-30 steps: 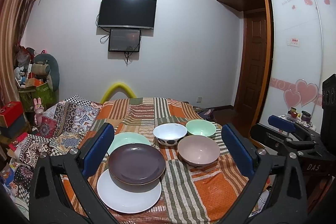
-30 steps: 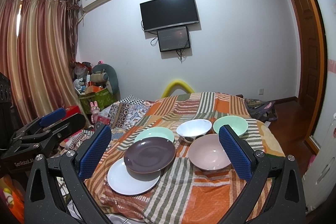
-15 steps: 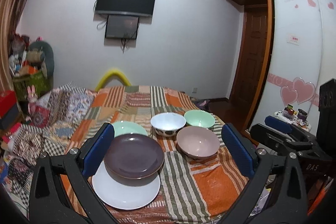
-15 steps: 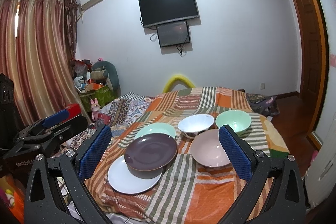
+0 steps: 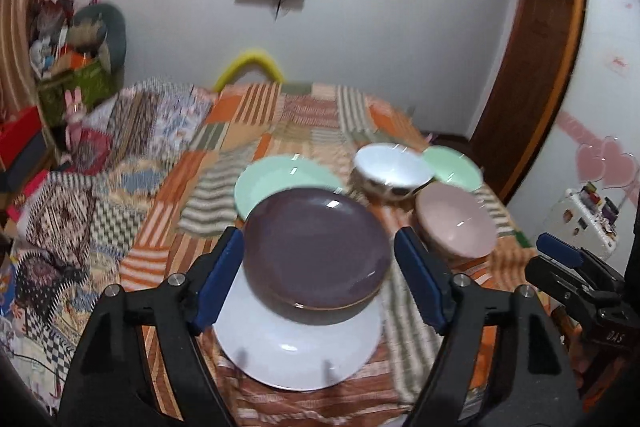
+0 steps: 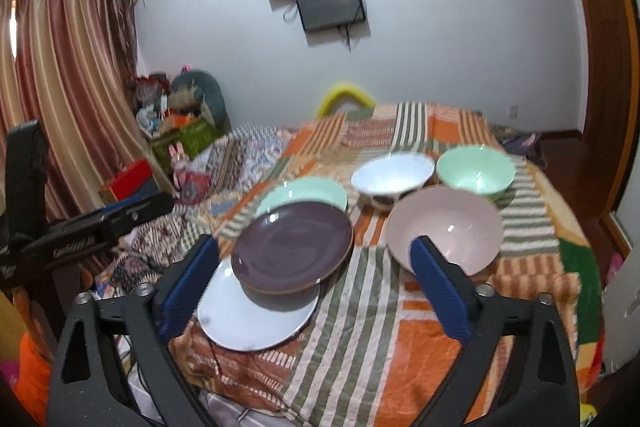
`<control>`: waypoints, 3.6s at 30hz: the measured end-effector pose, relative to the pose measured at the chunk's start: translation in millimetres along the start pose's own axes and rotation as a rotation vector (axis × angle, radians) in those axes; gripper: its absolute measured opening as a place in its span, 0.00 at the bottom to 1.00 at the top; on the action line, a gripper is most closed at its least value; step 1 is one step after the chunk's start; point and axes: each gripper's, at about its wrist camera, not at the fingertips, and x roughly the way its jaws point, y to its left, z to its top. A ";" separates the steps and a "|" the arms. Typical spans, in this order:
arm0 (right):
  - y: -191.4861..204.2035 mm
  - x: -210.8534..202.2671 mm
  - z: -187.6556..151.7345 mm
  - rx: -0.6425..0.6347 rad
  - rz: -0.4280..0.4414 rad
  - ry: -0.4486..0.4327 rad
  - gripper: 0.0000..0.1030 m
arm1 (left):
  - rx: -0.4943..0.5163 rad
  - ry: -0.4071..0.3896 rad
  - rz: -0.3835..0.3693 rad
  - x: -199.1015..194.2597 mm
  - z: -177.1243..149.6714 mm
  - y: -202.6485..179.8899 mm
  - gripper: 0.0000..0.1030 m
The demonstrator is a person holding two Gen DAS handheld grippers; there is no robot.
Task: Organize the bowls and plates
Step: 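Grasp the rim of the dark purple plate with both grippers, then lift the dark purple plate off the white plate and carry it aside with both grippers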
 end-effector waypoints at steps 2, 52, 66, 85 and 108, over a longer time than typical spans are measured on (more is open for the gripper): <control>-1.6 17.5 -4.6 0.006 -0.004 0.047 0.77 | -0.013 0.045 0.001 16.0 -1.7 12.9 0.67; -31.3 163.6 -16.8 0.061 -0.055 0.318 0.20 | 0.017 0.363 -0.064 184.0 -6.5 86.3 0.17; -31.5 162.0 -16.0 0.059 -0.055 0.325 0.20 | 0.005 0.357 -0.083 168.4 -9.7 80.4 0.17; -30.7 118.0 -16.3 0.069 -0.034 0.293 0.20 | 0.012 0.278 -0.107 99.3 -10.7 48.8 0.17; -48.0 52.8 -36.3 0.070 -0.085 0.256 0.20 | 0.084 0.326 -0.133 51.8 -46.8 -18.3 0.17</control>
